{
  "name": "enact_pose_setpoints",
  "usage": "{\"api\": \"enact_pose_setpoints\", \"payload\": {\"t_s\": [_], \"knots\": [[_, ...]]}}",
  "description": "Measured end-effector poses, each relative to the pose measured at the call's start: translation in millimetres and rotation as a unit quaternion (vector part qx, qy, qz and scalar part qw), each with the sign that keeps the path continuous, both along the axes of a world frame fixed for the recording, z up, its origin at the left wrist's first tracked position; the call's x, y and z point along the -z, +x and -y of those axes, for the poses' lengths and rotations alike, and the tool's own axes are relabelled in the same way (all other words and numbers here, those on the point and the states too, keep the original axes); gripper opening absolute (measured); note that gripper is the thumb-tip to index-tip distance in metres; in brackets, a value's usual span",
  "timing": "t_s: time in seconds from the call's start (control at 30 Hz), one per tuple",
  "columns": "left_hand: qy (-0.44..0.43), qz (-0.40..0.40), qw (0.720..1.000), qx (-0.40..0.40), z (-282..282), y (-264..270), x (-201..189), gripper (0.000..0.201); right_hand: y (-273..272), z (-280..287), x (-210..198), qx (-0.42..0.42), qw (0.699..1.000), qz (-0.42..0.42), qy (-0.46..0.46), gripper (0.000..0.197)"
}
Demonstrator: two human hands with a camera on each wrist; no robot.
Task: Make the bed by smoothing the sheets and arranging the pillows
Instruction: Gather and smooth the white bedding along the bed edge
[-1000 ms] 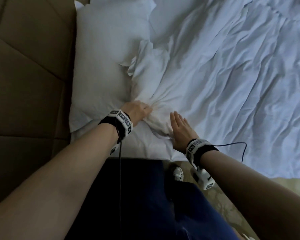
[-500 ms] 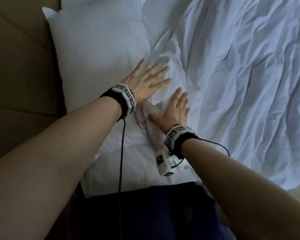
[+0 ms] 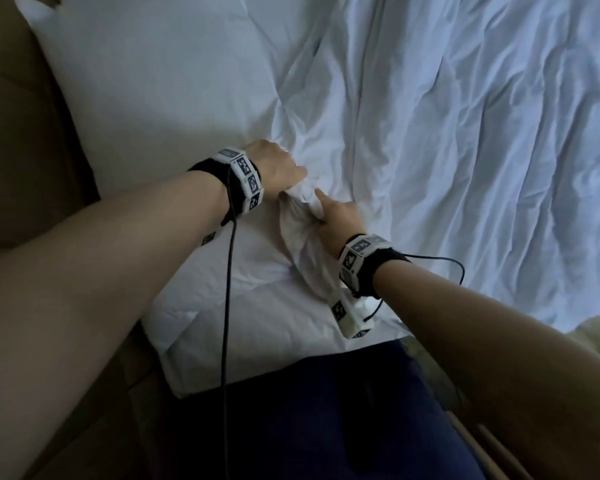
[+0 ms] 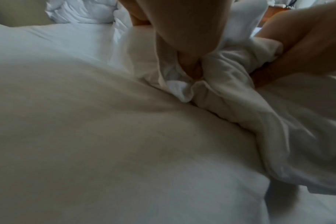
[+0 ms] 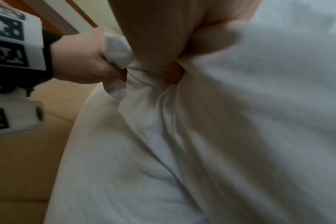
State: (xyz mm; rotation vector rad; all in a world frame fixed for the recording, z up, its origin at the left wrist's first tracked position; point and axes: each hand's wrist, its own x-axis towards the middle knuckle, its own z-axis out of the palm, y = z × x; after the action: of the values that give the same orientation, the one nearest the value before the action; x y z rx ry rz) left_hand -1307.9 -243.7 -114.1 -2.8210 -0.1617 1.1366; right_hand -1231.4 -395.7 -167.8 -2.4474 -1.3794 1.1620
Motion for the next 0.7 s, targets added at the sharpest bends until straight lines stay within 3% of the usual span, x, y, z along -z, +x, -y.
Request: {"api": "enact_pose_setpoints", "payload": {"t_s": [0.17,0.4,0.7], "knots": [[0.039,0.08,0.994,-0.07,-17.6,-59.8,-55.8,0.025,-35.6,-31.9,-51.4,-0.061,0.996,0.006,0.067,0.054],[0.111,0.148,0.969,-0.165,-39.1,-137.5,-151.4,0.019,-109.1,-76.6,-129.2,-0.075,0.982,0.023,0.172,0.033],[0.116,0.164,0.94,-0.277,-5.0,-252.6,-159.9,0.022,-200.9,-66.4,-155.0,-0.166,0.97,0.003,0.179,0.038]]}}
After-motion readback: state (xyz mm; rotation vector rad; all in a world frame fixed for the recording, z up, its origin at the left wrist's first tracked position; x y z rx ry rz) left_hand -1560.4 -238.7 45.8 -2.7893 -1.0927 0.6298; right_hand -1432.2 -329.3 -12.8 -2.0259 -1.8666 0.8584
